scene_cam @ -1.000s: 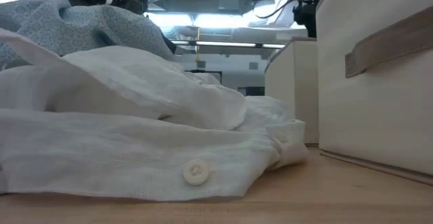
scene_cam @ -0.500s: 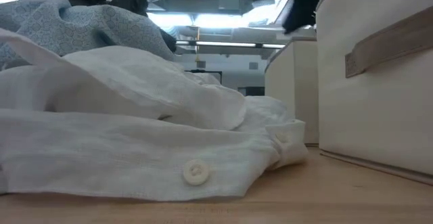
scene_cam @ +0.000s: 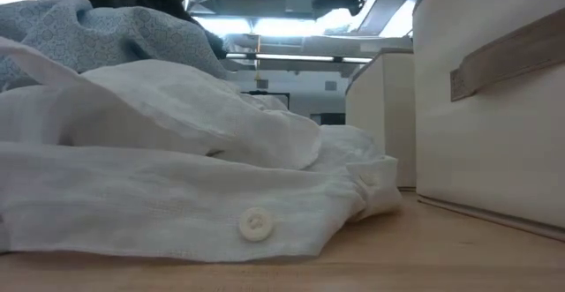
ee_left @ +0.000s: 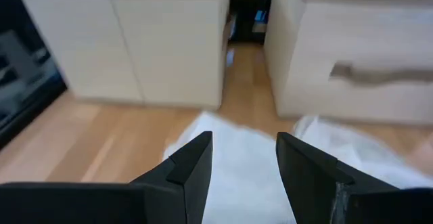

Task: Sort clothes
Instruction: Put the patterned polo into the top bin

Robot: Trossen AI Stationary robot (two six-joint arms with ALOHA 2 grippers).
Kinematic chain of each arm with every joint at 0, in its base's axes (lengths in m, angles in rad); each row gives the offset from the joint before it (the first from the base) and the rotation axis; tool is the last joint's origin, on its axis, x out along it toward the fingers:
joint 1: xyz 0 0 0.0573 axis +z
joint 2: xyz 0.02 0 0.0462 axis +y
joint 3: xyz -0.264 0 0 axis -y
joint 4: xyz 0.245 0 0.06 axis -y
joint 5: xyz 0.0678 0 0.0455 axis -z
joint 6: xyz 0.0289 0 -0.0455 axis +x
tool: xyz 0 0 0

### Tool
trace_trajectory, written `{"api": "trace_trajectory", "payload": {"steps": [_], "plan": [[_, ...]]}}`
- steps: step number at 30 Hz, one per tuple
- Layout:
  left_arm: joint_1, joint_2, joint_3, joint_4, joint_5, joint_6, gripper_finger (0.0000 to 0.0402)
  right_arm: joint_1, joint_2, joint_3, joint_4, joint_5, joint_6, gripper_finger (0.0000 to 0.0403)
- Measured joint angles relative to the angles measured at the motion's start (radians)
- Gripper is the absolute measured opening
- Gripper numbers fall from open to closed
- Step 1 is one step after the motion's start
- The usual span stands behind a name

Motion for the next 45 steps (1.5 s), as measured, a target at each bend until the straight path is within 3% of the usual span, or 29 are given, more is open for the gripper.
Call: {"api": "trace_trajectory", "payload": {"steps": [4,12,22,27,37,45], "plan": [[-0.04,-0.001,0.088,-0.225,-0.066,-0.021,0.0155,0.043,0.079,-0.002,0.042,0.0,0.0,0.0209],[-0.12,-0.044,0.207,-0.553,-0.071,-0.12,0.0155,0.107,0.264,0.0,0.231,0.002,0.012,0.0209],[-0.28,-0.223,0.215,-0.674,-0.072,-0.291,0.0155,0.149,0.475,0.149,0.345,-0.038,0.074,0.0209],[-0.386,-0.259,0.214,-0.789,-0.071,-0.469,0.0155,0.165,0.563,0.235,0.342,-0.045,0.117,0.0209],[-0.619,-0.26,0.173,-0.788,-0.03,-0.727,0.0155,0.228,0.666,0.294,0.428,-0.02,0.163,0.0209],[-0.751,-0.26,0.173,-0.657,-0.042,-0.771,0.0155,0.239,0.703,0.295,0.457,0.049,0.187,0.0209]]}}
